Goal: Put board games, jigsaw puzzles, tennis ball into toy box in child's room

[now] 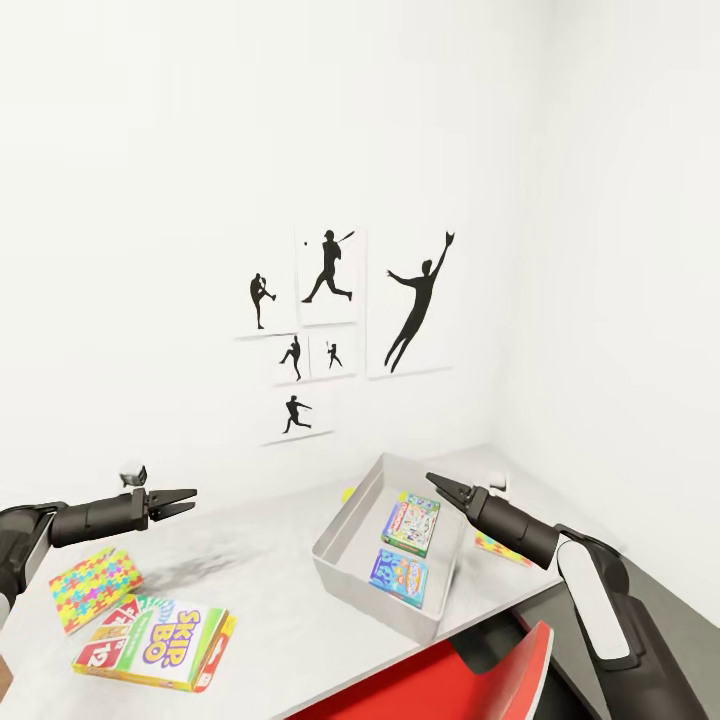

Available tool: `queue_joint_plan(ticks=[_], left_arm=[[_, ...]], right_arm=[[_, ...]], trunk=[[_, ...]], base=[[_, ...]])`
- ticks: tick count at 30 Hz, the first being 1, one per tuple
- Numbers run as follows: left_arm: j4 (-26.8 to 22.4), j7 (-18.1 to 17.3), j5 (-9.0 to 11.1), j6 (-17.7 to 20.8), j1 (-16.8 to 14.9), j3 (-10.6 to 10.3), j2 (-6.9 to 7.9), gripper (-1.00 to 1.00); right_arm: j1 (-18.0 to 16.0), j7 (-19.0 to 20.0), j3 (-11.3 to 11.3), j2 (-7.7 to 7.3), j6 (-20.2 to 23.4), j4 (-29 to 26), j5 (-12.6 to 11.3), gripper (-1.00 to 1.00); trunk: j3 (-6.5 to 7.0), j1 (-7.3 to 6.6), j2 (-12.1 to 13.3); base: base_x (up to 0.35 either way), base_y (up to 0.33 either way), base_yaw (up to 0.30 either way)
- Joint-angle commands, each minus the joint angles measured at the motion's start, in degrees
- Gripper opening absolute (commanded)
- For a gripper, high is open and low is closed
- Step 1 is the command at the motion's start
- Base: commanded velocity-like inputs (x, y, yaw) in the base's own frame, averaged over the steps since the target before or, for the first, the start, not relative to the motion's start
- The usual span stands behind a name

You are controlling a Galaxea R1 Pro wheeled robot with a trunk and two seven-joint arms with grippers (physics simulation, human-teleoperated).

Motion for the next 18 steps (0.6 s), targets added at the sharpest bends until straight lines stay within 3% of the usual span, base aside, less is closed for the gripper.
queue_joint_plan(ticks=[1, 7, 18], left_arm=[[0.00, -0.35, -0.32, 0.60, -0.02, 0.14, -0.02, 1.00], [0.00, -0.35, -0.36, 0.60, -0.02, 0.18, 0.04, 1.00], [0.00, -0.35, -0.44, 0.60, -0.02, 0.10, -0.04, 1.00]], right_arm=[[-0.03, 0.13, -0.06, 0.00, 0.32, 0.02, -0.06, 1.00], [-0.03, 0.08, -0.04, 0.06, 0.27, -0.01, -0.06, 1.00], [-0.03, 0.07, -0.03, 0.03, 0.23, -0.04, -0.03, 1.00]], trunk=[[-0.03, 0.02, -0.04], [-0.03, 0.02, -0.04], [-0.03, 0.02, -0.04]], base=[[0.000, 0.000, 0.001], [0.000, 0.000, 0.116], [-0.049, 0.005, 0.264]])
